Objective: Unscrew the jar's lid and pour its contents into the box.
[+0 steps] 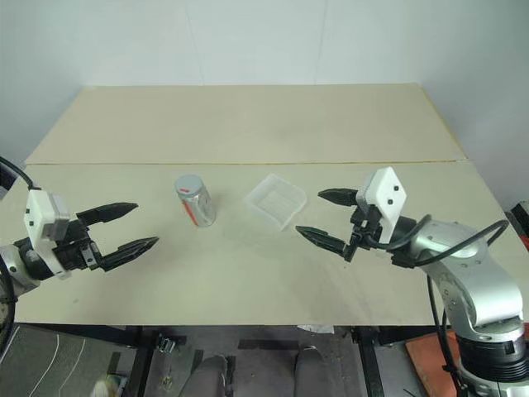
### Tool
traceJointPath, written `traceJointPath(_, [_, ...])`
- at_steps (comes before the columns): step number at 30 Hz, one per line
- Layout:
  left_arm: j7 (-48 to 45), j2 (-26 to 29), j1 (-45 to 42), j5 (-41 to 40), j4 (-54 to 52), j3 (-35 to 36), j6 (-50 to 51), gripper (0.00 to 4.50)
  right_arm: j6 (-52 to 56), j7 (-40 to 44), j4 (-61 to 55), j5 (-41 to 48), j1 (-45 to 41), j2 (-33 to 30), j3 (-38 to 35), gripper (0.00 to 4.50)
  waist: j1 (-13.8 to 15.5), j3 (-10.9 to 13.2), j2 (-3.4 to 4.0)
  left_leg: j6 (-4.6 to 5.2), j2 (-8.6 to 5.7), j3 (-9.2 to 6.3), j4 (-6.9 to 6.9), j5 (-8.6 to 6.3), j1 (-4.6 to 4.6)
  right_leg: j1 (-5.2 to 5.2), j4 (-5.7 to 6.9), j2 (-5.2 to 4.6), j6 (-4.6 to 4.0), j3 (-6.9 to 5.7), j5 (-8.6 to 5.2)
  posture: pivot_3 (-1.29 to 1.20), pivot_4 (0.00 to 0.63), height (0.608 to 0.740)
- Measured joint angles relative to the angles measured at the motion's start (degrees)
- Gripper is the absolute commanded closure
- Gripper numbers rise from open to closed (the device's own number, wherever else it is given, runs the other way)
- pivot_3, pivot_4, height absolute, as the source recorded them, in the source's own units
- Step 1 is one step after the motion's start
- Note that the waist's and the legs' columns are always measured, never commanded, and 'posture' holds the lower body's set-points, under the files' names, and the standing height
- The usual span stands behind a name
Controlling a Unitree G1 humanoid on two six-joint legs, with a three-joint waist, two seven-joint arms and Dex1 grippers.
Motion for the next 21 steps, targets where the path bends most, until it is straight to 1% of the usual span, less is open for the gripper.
traceJointPath(4, [0.1,0.9,-2.4,0.1,0.6,-0.6,0.2,0.02,-0.9,-1.7,-0.3,-2.0,0.3,0.1,0.5,0.0,0.0,0.0,0.0,0.0,0.0,0.0,0.0,0.0,0.0,-0.01,-0.01,0.0,0.0,0.0,0.0,0.0,0.15,0.74])
traceJointPath(8, [1.0,0.3,-2.9,0.2,0.7,-1.3,-0.1,0.02,-1.3,-2.4,-0.5,-2.6,2.7,0.1,0.6,0.0,-0.2,0.0,0.0,0.0,0.0,0.01,0.0,0.0,-0.01,-0.03,-0.01,0.0,0.0,0.01,0.0,0.0,0.15,0.74])
traceJointPath(13, [4.1,-4.0,-3.7,2.5,1.7,-5.1,-0.7,0.02,-1.3,-2.3,-2.5,-2.0,3.5,-1.2,-0.6,0.0,-0.2,0.0,0.0,0.0,0.0,0.0,0.0,0.0,0.03,0.02,0.02,0.01,-0.01,0.01,0.0,0.0,0.15,0.74])
traceJointPath(21, [13.0,-10.3,-7.8,6.9,3.1,-10.2,-0.2,0.02,-1.3,-1.5,-2.5,-0.9,3.0,-3.7,-1.0,0.0,-0.2,0.0,-0.01,0.0,-0.02,0.0,0.01,0.0,0.03,0.03,-0.01,0.0,0.0,0.01,0.01,0.0,0.15,0.74])
